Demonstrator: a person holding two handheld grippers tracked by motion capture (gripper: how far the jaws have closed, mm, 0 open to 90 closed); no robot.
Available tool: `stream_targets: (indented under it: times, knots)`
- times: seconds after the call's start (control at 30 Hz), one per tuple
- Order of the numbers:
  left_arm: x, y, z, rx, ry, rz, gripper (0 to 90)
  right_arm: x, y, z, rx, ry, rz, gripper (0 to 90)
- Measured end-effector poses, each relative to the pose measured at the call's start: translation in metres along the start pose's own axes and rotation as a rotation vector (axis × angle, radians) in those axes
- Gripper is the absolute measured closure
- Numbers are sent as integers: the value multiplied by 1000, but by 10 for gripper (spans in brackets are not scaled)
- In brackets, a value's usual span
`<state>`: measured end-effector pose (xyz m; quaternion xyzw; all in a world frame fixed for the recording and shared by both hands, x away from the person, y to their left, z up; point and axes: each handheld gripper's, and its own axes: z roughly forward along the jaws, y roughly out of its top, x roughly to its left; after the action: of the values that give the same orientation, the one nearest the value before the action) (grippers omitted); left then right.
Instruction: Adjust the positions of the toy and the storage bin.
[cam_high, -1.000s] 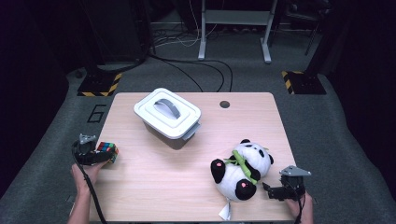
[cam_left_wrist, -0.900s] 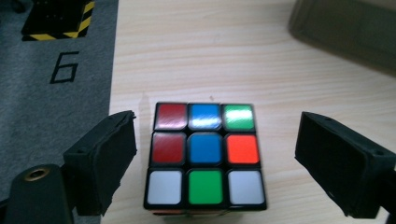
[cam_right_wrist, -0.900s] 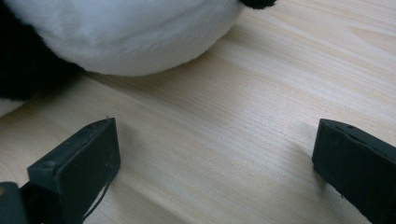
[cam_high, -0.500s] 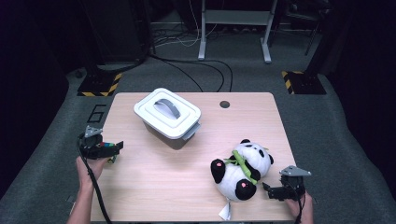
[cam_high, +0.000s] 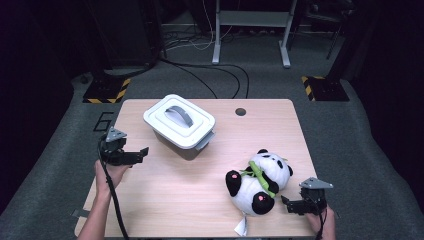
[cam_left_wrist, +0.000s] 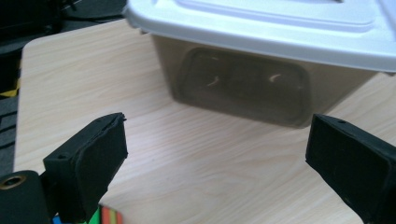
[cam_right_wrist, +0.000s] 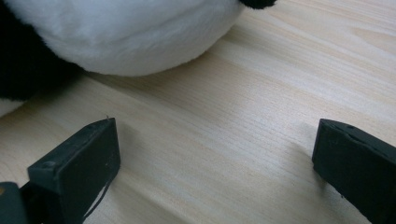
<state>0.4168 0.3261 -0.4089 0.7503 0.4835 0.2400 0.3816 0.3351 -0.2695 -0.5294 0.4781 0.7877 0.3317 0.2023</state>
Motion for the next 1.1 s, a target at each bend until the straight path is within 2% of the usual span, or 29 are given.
stream_targets:
  times: [0.27,0.47,0.73,0.93,1.1]
  knots:
    - [-24,22,8,6,-48,50,2,0,0,0,0,0,0,2]
    - [-46,37,17,6,-86,97,1,0,0,0,1,0,0,2]
    - [-75,48,34,20,-126,165,26,0,0,0,1,1,0,2]
    - [-96,53,48,41,-159,203,111,0,0,0,0,1,-1,2]
    - [-110,56,58,60,-171,245,242,0,0,0,1,1,-1,2]
